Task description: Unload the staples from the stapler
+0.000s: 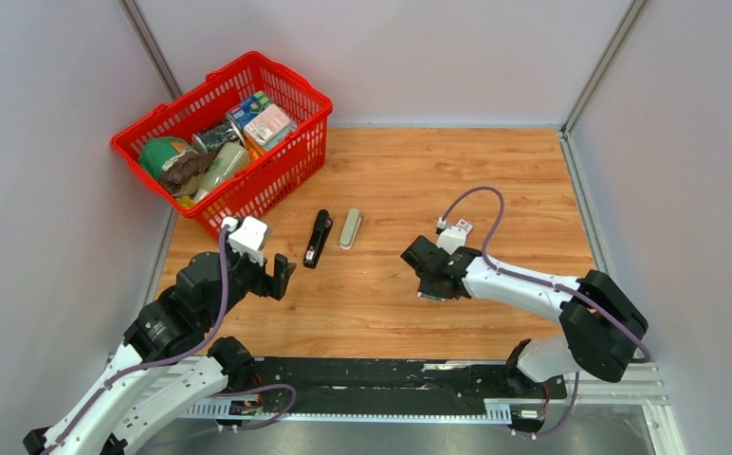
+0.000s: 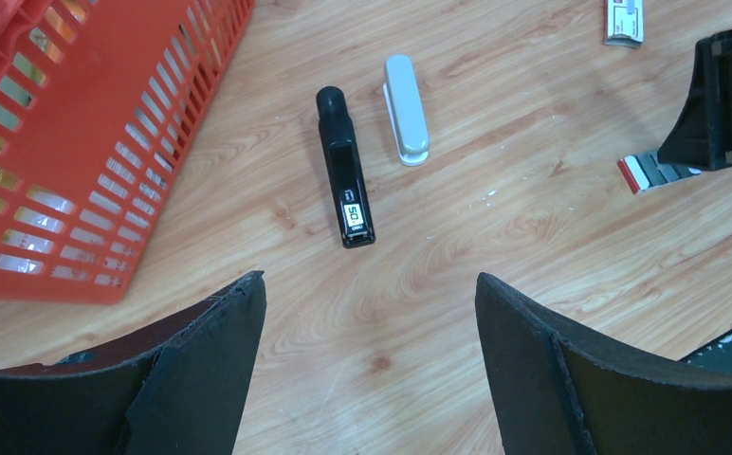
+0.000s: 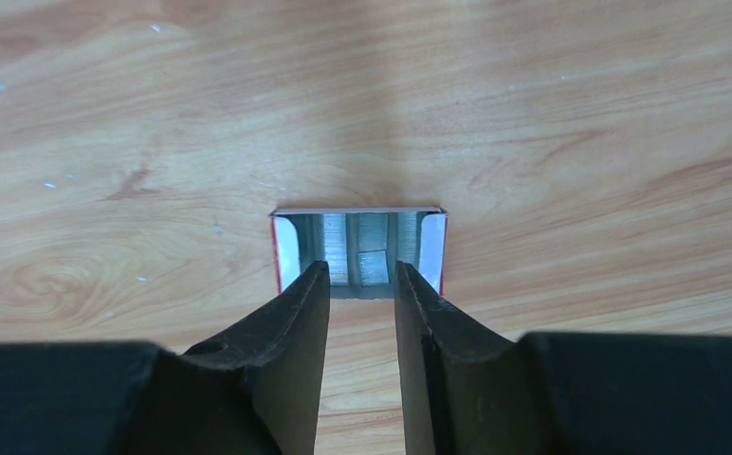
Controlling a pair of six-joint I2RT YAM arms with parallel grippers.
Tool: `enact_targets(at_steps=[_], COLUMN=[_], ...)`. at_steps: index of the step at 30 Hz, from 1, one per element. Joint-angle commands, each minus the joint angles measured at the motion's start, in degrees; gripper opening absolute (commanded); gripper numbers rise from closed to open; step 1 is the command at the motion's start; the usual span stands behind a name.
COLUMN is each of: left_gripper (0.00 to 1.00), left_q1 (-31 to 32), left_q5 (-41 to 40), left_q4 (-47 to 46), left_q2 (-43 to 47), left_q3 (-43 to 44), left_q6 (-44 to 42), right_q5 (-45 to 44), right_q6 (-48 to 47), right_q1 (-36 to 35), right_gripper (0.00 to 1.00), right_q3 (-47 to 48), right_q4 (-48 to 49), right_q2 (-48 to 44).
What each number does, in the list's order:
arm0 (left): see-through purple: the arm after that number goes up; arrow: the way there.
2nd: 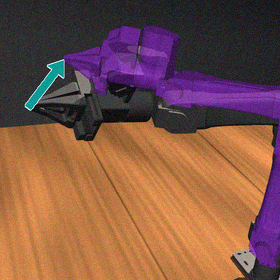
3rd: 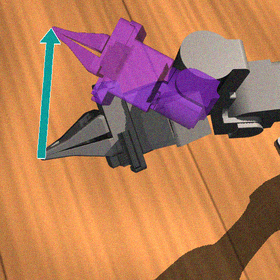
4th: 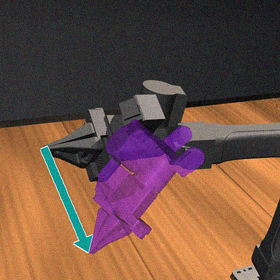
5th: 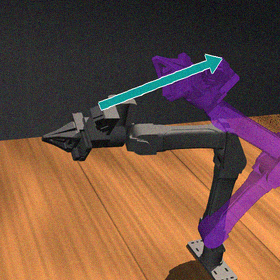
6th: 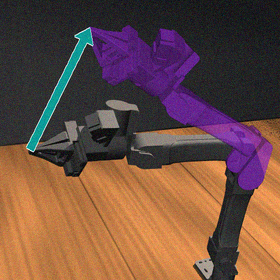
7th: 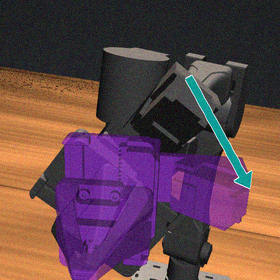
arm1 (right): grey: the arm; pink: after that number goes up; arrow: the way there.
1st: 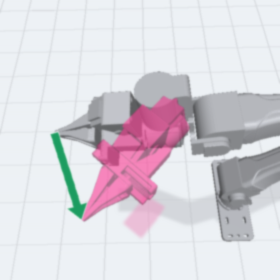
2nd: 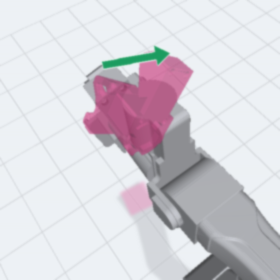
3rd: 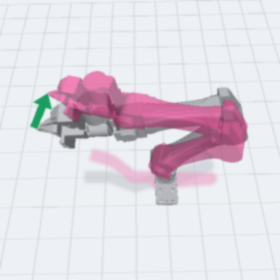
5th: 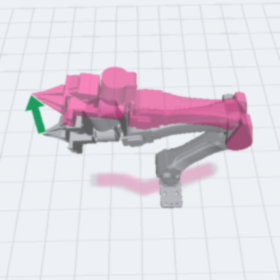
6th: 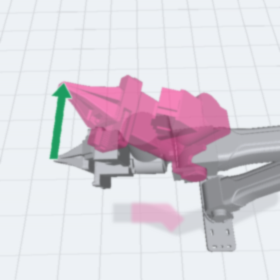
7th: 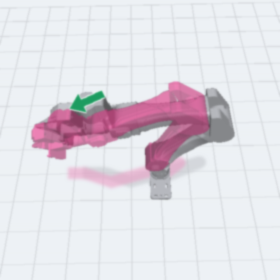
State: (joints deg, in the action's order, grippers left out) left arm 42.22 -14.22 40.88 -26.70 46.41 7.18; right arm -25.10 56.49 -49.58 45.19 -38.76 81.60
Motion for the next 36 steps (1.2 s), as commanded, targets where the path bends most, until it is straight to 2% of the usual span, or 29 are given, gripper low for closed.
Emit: enact_targets(at_steps=[1,9,15,20,36], left_gripper=[0.88,0.88,0.88,0.88,0.88], left_q1=[-0.47,-0.47,-0.47,-0.47,-0.64], left_q5=[0.07,0.33,0.33,0.51,0.42], left_q4=[-1.6,-1.6,-1.6,-1.68,-1.77], left_q2=[-0.2,-0.02,0.24,0.42,0.77], left_q3=[-0.01,-0.01,-0.01,-0.09,-0.18], left_q6=[-0.76,-0.76,-0.76,-0.85,-0.94], right_q5=[-3.02,-3.9,-3.2,-2.93,-2.76], right_q6=[-1.99,-7.26,-9.38,-9.56,-9.47], right_q1=[1.85,12.74,22.5,29.09,38.06], right_gripper=[0.35,0.35,0.34,0.42,0.48], right_q3=[3.85,6.4,9.47,12.02,27.05], right_q4=[-1.58,0.7,3.69,7.56,8.79], right_q2=[-3.99,-4.96,-0.22,4.61,24.73])
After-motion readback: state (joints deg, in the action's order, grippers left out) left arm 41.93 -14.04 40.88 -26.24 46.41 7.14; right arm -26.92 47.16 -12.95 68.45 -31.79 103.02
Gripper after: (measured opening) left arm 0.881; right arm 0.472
